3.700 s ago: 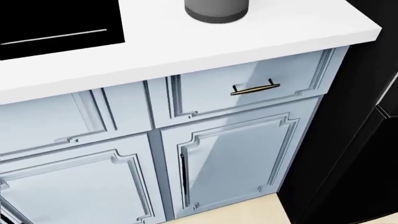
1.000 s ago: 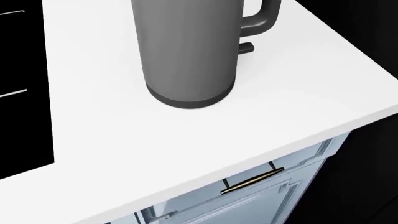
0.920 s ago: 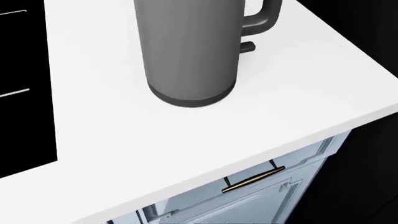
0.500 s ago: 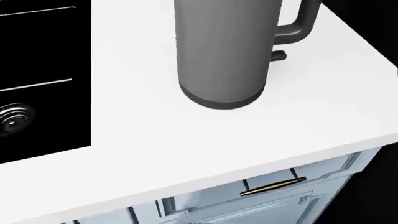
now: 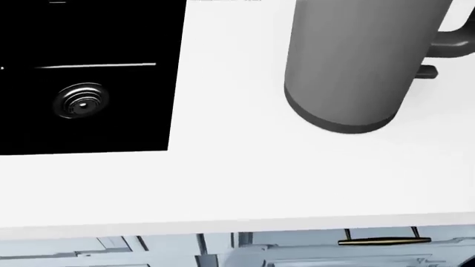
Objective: Close the lid of the electric kettle.
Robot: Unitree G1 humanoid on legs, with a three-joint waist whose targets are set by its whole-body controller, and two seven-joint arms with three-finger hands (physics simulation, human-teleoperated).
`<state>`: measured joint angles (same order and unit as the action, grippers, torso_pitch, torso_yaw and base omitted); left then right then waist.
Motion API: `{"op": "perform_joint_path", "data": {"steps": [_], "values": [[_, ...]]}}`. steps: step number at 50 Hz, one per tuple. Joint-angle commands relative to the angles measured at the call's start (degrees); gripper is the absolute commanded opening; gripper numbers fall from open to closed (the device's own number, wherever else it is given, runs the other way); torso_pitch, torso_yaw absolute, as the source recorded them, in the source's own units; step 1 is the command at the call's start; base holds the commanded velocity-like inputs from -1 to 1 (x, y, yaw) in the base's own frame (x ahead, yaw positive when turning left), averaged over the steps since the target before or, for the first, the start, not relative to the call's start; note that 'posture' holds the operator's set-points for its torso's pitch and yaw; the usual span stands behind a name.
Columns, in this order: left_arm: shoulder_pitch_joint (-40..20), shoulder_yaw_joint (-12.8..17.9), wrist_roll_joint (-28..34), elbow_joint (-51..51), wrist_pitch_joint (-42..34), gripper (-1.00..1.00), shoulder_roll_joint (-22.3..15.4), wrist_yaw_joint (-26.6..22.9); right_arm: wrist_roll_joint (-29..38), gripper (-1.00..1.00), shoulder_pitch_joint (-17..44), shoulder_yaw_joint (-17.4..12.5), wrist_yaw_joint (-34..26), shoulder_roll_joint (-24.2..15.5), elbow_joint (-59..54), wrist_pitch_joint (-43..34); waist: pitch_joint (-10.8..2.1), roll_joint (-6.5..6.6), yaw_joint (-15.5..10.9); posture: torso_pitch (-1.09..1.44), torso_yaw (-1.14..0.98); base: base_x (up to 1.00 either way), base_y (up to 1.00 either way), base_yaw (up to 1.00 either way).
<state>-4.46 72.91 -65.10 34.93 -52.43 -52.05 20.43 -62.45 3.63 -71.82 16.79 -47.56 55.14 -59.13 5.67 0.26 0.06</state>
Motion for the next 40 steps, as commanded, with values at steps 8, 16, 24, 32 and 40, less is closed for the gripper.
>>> {"op": "perform_joint_path", "data": {"steps": [8,16,24,32,40], "values": [[-0.4,1.5,1.1,0.7,2.4,1.0,-1.3,-0.3,-0.4,1.0,0.2,-0.9,0.4,-1.3,0.4,2.1,-1.04,0.04,0.0,0.0,0.0,0.0,0.0,0.0],[-0.5,1.5,1.3,0.6,2.5,1.0,-1.2,-0.6,-1.0,1.0,0.3,-1.1,0.8,-1.6,0.3,1.9,-1.25,-0.27,0.0,0.0,0.0,0.0,0.0,0.0],[-0.5,1.5,1.5,0.8,2.5,1.0,-1.2,-0.7,-1.2,1.0,0.0,-1.1,0.9,-1.7,0.4,2.1,-1.24,-0.32,0.0,0.0,0.0,0.0,0.0,0.0],[-0.3,1.8,3.2,1.3,2.4,1.0,-1.0,-1.9,-1.3,1.0,-0.2,-1.4,0.7,-1.5,0.6,2.1,-1.06,-0.25,0.0,0.0,0.0,0.0,0.0,0.0],[-0.6,1.8,3.7,1.7,2.3,1.0,-0.8,-2.3,-0.4,1.0,-0.2,-0.7,0.4,-1.1,0.7,2.4,-0.91,-0.16,0.0,0.0,0.0,0.0,0.0,0.0]]}}
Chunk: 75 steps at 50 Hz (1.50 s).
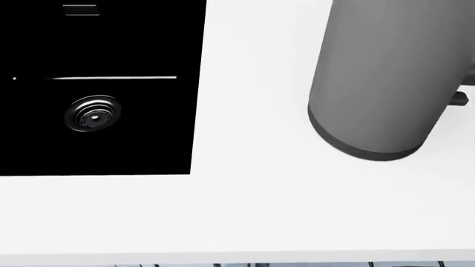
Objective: Close the lid of the electric kettle.
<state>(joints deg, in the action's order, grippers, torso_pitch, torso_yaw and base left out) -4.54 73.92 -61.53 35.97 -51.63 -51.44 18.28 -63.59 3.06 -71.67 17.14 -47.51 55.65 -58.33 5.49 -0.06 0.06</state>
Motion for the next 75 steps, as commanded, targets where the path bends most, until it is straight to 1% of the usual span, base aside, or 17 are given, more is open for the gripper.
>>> {"op": "perform_joint_path", "data": {"steps": [1,10,17,20,21,28,30,35,44,47,52,59,68,71,75], "values": [[-0.4,0.8,0.3,0.7,1.5,1.0,-1.5,-0.2,0.8,1.0,0.5,-0.9,0.0,-1.1,0.2,1.5,-0.72,0.16,0.0,0.0,0.0,0.0,0.0,0.0],[-0.5,0.9,1.0,0.6,1.2,1.0,-1.6,-0.7,1.1,1.0,0.7,-0.6,-0.2,-1.0,0.1,1.6,-0.66,0.2,0.0,0.0,0.0,0.0,0.0,0.0],[-0.7,0.8,1.3,0.8,0.8,1.0,-1.7,-0.7,0.4,1.0,0.8,-0.7,0.3,-1.3,0.0,1.4,-1.3,0.18,0.0,-0.03,0.0,0.0,0.0,0.0],[-0.8,0.7,1.1,0.7,1.0,1.0,-1.6,-0.8,1.2,1.0,0.8,-0.2,-0.2,-0.9,0.0,1.9,-1.73,0.17,0.0,-0.04,0.0,0.0,0.0,0.0],[-0.8,0.5,1.4,0.7,1.1,1.0,-1.5,-0.9,0.6,1.0,0.9,-0.7,0.1,-1.3,0.0,1.4,-1.9,0.17,0.0,-0.05,0.0,0.0,0.0,0.0],[-0.9,0.3,1.7,0.8,1.1,1.0,-1.5,-1.1,0.4,1.0,0.8,-0.7,0.2,-1.3,0.0,1.5,-3.11,0.12,-0.1,-0.09,0.0,0.0,0.0,0.0],[-0.9,0.4,1.7,0.8,1.0,1.0,-1.5,-1.1,-0.3,1.0,0.9,-1.1,0.7,-1.6,0.1,1.2,-3.54,0.1,-0.1,-0.1,0.0,0.0,0.0,0.0],[-0.9,0.3,1.8,0.8,1.0,1.0,-1.4,-1.0,0.2,1.0,0.7,-0.7,0.6,-1.4,0.0,1.6,-4.77,0.09,-0.1,-0.15,0.0,0.0,0.0,0.0],[-1.1,0.0,2.1,1.0,1.0,1.0,-1.3,-0.9,0.3,1.0,0.5,-0.8,0.3,-1.2,0.1,1.7,-7.62,0.1,-0.2,-0.24,0.0,0.0,0.0,0.0],[-1.2,0.1,1.7,1.0,0.8,1.0,-1.4,-0.7,1.0,1.0,0.5,-0.3,0.1,-0.9,0.1,1.9,-8.74,0.11,-0.2,-0.27,0.0,0.0,0.0,0.0],[-1.2,0.3,1.4,1.1,0.5,1.0,-1.7,-0.5,0.8,1.0,0.7,-0.3,0.1,-0.9,0.2,1.7,-10.76,0.16,-0.2,-0.32,0.0,0.0,0.0,0.0],[-1.2,-0.3,2.1,1.0,1.0,1.0,-1.5,-0.8,1.3,1.0,0.8,0.0,-0.1,-0.7,0.1,1.8,-14.13,0.23,-0.3,-0.39,0.0,0.0,0.0,0.0],[-1.2,0.5,1.9,0.9,0.5,1.0,-1.8,-0.9,1.1,1.0,0.9,-0.3,-0.1,-0.8,0.2,1.6,-19.05,0.27,-0.4,-0.48,0.0,0.0,0.0,0.0],[-1.2,0.5,1.9,0.9,0.6,1.0,-1.8,-0.9,0.7,1.0,1.0,-0.3,0.2,-1.0,0.1,1.5,-20.36,0.24,-0.5,-0.51,0.0,0.0,0.0,0.0],[-1.2,0.0,2.3,0.9,0.9,1.0,-1.5,-1.1,0.4,1.0,1.0,-0.4,0.6,-1.2,0.2,1.4,-21.75,0.21,-0.6,-0.55,0.0,0.0,0.0,0.0]]}}
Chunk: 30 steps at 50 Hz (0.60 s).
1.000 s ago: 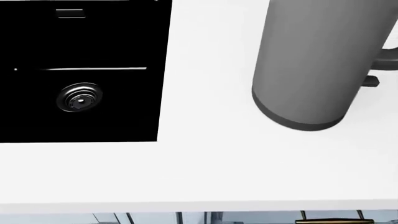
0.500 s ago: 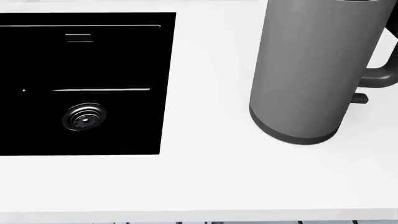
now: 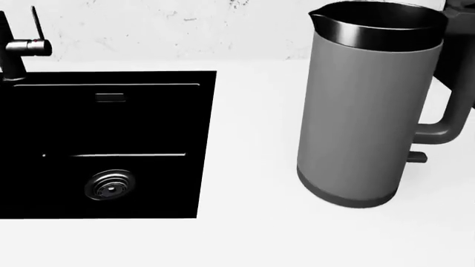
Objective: Close the lid of the electric kettle.
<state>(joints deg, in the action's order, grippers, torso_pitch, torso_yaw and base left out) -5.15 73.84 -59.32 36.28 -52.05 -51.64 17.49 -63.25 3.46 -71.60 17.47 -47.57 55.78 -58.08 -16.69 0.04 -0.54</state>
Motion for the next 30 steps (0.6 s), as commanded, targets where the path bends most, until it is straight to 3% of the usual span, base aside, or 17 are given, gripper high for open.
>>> {"op": "perform_joint_path", "data": {"steps": [1,14,30], "values": [[-0.6,-0.1,0.4,0.5,1.5,1.0,-1.3,-0.5,0.1,1.0,0.5,-0.3,0.2,-1.1,0.0,1.3,0.14,0.1,0.0,-0.56,0.0,0.0,0.0,0.0],[-0.9,0.4,-0.2,0.6,1.2,1.0,-1.5,0.0,-0.1,1.0,0.5,-0.5,0.3,-1.2,0.0,1.2,-2.54,0.01,-0.3,-0.67,0.0,0.0,0.0,0.0],[-1.3,-1.5,2.7,1.6,2.2,1.0,-0.9,-1.1,0.6,1.0,0.5,0.5,0.0,-0.5,0.4,1.6,-3.15,-0.06,-0.6,-0.67,0.0,0.0,0.0,0.0]]}}
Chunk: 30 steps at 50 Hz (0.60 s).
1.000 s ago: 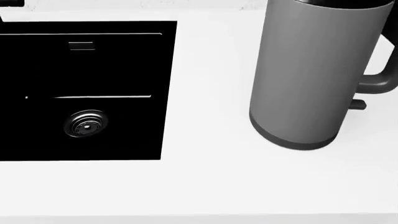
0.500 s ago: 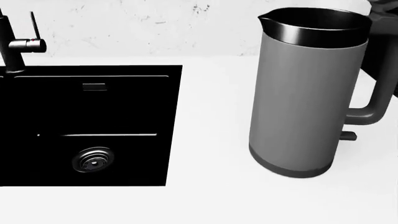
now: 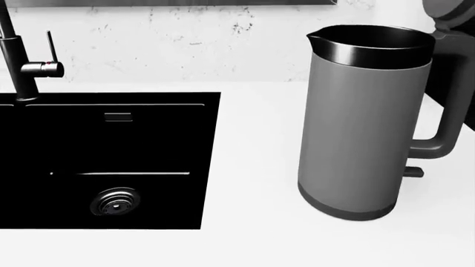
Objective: Close the lid of the electric kettle.
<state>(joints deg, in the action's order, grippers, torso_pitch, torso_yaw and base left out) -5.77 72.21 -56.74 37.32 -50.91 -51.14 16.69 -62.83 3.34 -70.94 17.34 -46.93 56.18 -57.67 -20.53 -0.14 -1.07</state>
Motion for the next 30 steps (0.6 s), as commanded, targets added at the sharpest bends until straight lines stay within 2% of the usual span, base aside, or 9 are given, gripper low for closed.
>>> {"op": "perform_joint_path", "data": {"steps": [1,5,11,14,30], "values": [[-0.8,0.3,0.0,0.6,0.9,1.0,-1.4,-0.3,0.1,1.0,0.7,-0.2,0.2,-1.3,0.0,1.0,0.67,0.12,0.0,-0.67,0.0,0.0,0.0,0.0],[-0.9,0.2,-0.1,0.6,0.8,1.0,-1.4,-0.2,1.1,1.0,0.6,0.5,-0.4,-0.8,0.1,1.5,0.67,0.13,0.0,-0.67,0.0,0.0,0.0,0.0],[-1.1,0.0,-0.2,0.5,0.9,1.0,-1.5,0.0,-0.3,1.0,0.9,-0.3,0.4,-1.6,-0.2,0.8,0.65,0.1,-0.1,-0.67,0.0,0.0,0.0,0.0],[-0.9,1.0,-0.6,0.2,0.5,1.0,-1.9,-0.1,0.1,1.0,0.7,-0.3,0.2,-1.4,-0.3,1.1,0.68,0.11,-0.1,-0.67,0.0,0.0,0.0,0.0],[-0.3,2.1,-1.6,0.1,0.7,1.0,-2.0,0.1,-1.6,1.0,1.0,0.0,1.3,-2.1,-0.3,1.1,0.61,0.13,0.1,-0.67,0.0,0.0,0.0,0.0]]}}
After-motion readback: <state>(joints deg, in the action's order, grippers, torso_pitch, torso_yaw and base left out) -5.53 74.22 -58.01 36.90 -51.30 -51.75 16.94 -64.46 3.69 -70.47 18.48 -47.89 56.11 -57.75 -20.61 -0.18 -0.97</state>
